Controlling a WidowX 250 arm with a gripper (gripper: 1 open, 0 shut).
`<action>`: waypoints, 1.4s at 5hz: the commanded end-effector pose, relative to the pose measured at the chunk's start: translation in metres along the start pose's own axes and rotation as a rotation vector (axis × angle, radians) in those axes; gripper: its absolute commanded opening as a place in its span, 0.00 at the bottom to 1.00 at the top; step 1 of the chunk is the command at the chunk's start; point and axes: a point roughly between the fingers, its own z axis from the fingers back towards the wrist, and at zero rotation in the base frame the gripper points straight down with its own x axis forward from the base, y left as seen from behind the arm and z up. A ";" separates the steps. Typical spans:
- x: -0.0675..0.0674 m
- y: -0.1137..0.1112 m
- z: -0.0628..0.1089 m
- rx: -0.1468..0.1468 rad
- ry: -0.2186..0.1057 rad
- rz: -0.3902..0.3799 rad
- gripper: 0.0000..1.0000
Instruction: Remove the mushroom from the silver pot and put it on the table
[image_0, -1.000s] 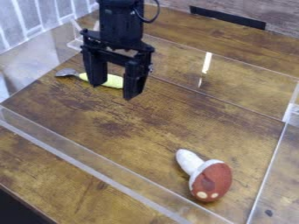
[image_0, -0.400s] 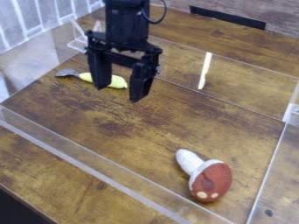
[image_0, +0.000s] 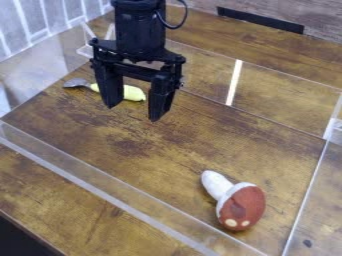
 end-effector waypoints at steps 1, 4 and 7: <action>-0.001 0.006 0.022 -0.002 -0.082 0.000 1.00; -0.002 0.022 0.024 0.014 -0.099 0.063 1.00; 0.018 0.008 0.030 0.029 -0.101 -0.005 1.00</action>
